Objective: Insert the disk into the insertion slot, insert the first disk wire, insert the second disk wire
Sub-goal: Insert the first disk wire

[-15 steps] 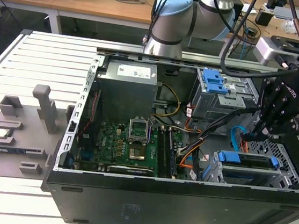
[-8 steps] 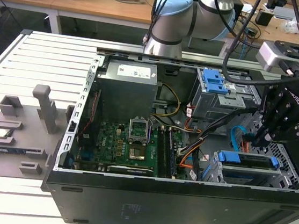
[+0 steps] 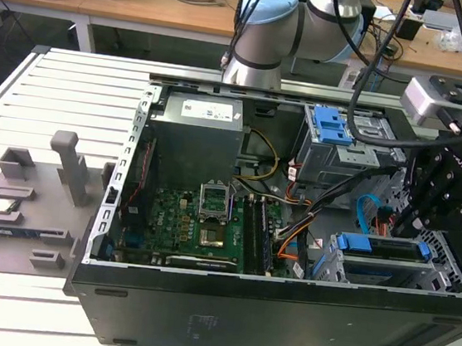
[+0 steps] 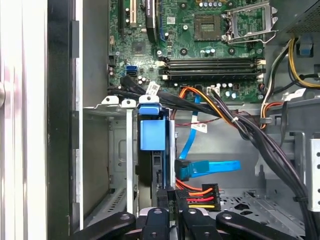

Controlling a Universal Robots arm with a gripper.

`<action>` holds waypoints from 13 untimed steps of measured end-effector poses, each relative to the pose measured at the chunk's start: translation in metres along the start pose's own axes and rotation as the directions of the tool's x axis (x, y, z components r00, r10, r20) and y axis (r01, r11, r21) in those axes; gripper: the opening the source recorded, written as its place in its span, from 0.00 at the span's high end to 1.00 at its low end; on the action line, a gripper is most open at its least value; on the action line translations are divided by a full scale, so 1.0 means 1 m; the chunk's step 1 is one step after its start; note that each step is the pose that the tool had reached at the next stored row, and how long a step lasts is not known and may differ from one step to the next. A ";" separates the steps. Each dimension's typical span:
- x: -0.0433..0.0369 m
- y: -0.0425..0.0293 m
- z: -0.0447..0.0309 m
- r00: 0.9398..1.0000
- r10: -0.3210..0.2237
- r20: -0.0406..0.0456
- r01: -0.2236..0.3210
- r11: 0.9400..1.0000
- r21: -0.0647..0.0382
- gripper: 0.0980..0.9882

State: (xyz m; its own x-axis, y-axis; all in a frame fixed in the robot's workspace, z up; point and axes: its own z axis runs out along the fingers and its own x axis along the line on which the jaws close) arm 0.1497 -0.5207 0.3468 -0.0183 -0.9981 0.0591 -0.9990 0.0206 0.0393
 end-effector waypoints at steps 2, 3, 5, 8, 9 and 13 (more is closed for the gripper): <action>0.0021 -0.0009 0.0008 1.000 0.000 0.000 0.000 1.000 0.000 0.92; 0.0024 -0.0014 0.0012 1.000 0.000 0.000 0.000 1.000 0.000 0.92; 0.0026 -0.0025 0.0024 1.000 0.000 0.000 0.000 1.000 0.000 0.92; 0.0025 -0.0038 0.0043 1.000 0.000 0.000 0.000 1.000 0.000 0.92; 0.0025 -0.0039 0.0049 1.000 0.000 0.000 0.000 1.000 0.000 0.92; 0.0029 -0.0044 0.0058 1.000 0.000 0.000 0.000 1.000 0.000 0.92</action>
State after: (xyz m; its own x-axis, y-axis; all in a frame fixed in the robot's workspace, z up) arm 0.1538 -0.5240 0.3410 -0.0180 -0.9981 0.0591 -0.9990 0.0204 0.0393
